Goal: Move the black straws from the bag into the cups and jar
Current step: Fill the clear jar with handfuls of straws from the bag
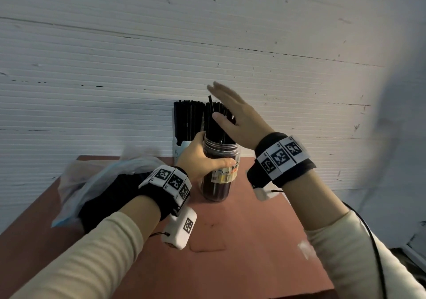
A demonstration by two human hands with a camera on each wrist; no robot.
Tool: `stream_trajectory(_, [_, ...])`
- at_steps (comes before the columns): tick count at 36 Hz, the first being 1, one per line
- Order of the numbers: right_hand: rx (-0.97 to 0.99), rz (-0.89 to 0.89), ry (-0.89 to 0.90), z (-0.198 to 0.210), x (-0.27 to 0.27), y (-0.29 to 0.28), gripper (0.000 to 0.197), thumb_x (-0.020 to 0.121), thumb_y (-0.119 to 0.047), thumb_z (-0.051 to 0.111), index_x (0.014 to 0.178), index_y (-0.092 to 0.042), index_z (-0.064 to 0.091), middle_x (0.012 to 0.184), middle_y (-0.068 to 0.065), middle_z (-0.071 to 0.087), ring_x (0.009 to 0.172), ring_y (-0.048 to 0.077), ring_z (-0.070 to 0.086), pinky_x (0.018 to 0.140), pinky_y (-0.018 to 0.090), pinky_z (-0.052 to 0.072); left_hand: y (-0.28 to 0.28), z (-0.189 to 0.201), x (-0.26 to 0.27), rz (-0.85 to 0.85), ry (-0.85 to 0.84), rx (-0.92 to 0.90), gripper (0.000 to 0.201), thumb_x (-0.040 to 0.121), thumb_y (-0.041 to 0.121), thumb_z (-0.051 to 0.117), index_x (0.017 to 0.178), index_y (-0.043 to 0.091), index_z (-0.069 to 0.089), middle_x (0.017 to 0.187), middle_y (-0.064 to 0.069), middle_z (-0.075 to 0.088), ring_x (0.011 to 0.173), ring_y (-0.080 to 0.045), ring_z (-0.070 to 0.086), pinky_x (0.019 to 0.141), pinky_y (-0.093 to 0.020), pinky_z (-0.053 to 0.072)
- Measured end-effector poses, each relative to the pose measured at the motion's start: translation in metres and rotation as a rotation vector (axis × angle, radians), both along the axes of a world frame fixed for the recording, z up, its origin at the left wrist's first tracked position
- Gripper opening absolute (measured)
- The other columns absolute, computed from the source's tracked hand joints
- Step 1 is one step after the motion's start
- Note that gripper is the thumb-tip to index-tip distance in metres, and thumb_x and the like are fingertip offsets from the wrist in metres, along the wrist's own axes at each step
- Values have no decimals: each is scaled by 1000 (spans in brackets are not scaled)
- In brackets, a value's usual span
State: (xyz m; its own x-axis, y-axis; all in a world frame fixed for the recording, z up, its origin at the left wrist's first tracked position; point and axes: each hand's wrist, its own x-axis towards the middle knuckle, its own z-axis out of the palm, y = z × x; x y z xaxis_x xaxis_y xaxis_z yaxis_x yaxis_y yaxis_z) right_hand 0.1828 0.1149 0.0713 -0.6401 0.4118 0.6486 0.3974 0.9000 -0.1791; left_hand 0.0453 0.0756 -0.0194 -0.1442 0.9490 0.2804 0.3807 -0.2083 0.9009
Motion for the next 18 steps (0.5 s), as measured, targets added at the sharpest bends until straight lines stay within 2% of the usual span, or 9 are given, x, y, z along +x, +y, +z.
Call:
stream_trajectory(3, [-46, -72, -171, -6, 3, 1, 43, 100, -27, 46, 143, -18, 45, 144, 1, 48, 133, 15, 42, 110, 25, 31, -1, -2, 0, 5, 3, 9, 90, 60, 40, 90, 134, 25, 42, 115, 14, 64, 103, 0, 61, 91, -25, 50])
stream_trajectory(5, [-82, -108, -152, -11, 6, 2, 39, 99, -30, 48, 135, -17, 53, 137, 0, 54, 126, 15, 49, 105, 25, 36, -2, -3, 0, 0, 5, 17, 86, 61, 40, 90, 132, 25, 44, 113, 13, 65, 103, -1, 62, 91, -26, 51])
stream_trajectory(7, [-69, -102, -76, -14, 9, 3, 38, 98, -30, 49, 133, -17, 54, 138, 0, 52, 125, 15, 49, 106, 27, 37, -2, -4, 0, 3, 11, 19, 83, 59, 44, 89, 128, 26, 47, 112, 14, 66, 103, -2, 63, 93, -30, 52])
stream_trajectory(9, [-46, -77, -24, -15, 12, 3, 42, 99, -29, 48, 140, -21, 47, 147, -3, 43, 132, 12, 42, 109, 23, 30, -2, -5, 1, 9, 11, 13, 82, 57, 49, 88, 126, 27, 49, 111, 15, 67, 104, -3, 63, 95, -32, 51])
stream_trajectory(11, [-43, -54, -46, -16, 13, 1, 44, 101, -28, 44, 144, -24, 41, 152, -5, 36, 138, 10, 35, 111, 21, 25, -3, -4, 2, 16, 17, 6, 83, 57, 50, 88, 127, 27, 48, 112, 15, 66, 105, -3, 62, 96, -31, 50])
stream_trajectory(14, [-71, -92, -180, -18, 14, -2, 43, 102, -31, 41, 145, -24, 40, 150, -3, 40, 141, 13, 32, 114, 27, 24, -6, -1, 5, 4, 7, -15, 83, 63, 45, 87, 132, 25, 44, 115, 15, 63, 107, -3, 60, 96, -29, 48])
stream_trajectory(18, [-22, -86, -136, -16, 12, -8, 48, 100, -35, 43, 146, -26, 37, 151, -2, 38, 142, 15, 30, 116, 34, 25, -12, 5, 9, -48, 15, -38, 86, 72, 35, 84, 141, 22, 34, 123, 16, 57, 114, -2, 56, 99, -24, 44])
